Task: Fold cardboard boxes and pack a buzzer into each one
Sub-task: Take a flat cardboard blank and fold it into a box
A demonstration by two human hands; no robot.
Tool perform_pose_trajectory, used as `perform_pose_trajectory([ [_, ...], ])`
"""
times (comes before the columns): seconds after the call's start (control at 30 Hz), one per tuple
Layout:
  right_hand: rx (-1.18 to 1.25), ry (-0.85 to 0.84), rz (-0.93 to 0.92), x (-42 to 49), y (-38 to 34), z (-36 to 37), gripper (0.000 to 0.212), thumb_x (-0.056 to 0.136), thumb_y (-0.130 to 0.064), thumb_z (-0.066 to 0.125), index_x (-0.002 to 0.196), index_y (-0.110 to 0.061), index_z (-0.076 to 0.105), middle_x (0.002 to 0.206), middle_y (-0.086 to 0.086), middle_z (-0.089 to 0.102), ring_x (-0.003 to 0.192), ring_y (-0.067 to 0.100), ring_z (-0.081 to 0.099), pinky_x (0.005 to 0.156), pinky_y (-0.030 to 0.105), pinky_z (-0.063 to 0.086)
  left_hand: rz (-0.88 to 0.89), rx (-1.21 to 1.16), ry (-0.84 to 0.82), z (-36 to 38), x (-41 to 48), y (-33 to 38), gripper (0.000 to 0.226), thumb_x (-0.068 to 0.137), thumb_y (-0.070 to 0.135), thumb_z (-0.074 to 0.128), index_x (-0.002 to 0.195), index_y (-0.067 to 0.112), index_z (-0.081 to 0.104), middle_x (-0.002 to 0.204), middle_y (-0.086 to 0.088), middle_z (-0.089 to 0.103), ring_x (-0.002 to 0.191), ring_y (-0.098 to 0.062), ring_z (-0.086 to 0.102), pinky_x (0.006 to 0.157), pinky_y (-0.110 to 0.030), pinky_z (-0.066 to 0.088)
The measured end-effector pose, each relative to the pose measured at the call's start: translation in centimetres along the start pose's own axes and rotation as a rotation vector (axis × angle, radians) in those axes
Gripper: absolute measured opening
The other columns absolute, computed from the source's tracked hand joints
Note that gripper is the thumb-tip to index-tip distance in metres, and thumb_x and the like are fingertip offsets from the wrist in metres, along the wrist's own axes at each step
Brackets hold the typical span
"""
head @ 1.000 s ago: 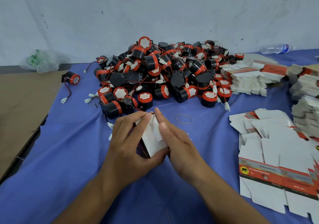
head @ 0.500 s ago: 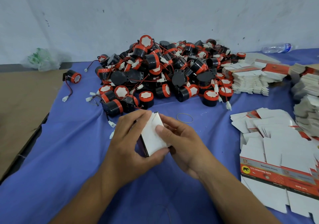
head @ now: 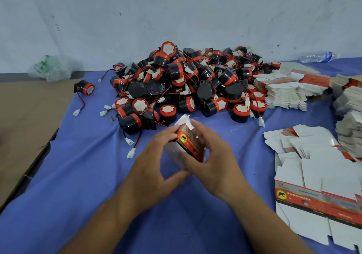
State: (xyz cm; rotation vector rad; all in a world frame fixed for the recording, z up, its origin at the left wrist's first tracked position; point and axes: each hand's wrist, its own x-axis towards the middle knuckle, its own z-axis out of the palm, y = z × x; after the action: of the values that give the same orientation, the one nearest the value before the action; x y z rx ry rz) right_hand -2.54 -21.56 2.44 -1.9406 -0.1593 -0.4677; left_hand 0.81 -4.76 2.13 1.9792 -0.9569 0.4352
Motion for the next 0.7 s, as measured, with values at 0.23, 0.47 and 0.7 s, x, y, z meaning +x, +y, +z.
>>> perform_pose_trajectory([
  [0.23,-0.81,-0.135,-0.473,0.2,0.9,-0.1,0.032,0.065,-0.006,0.075,0.095,-0.012,0.067,0.102,-0.001,0.067,0.107,0.029,0.061,0.103,0.042,0.034,0.201,0.324,-0.174,-0.7,-0.1,-2.1,0.066,0.087,0.029,0.055,0.148,0.011,0.038,0.156,-0.004,0.034,0.138,-0.018,0.036,0.113,-0.028,0.03],
  [0.47,-0.915,-0.126,-0.218,0.2,1.0,-0.7,0.032,0.08,-0.033,0.078,0.088,-0.005,0.064,0.12,0.014,0.063,0.117,0.036,0.058,0.105,0.042,0.043,0.087,0.501,-0.035,-0.9,0.5,-2.4,0.036,0.086,0.042,0.058,0.09,0.007,0.064,0.097,-0.004,0.063,0.09,-0.026,0.058,0.079,-0.033,0.044],
  [0.7,-0.742,-0.177,0.152,-0.5,1.8,0.5,0.036,0.092,-0.05,0.059,0.111,-0.019,0.054,0.136,-0.002,0.042,0.105,0.023,0.055,0.084,0.033,0.049,-0.248,0.105,-0.14,0.2,-0.5,-1.7,0.029,0.088,0.038,0.057,0.079,0.016,0.074,0.082,0.011,0.069,0.078,-0.005,0.062,0.073,-0.024,0.048],
])
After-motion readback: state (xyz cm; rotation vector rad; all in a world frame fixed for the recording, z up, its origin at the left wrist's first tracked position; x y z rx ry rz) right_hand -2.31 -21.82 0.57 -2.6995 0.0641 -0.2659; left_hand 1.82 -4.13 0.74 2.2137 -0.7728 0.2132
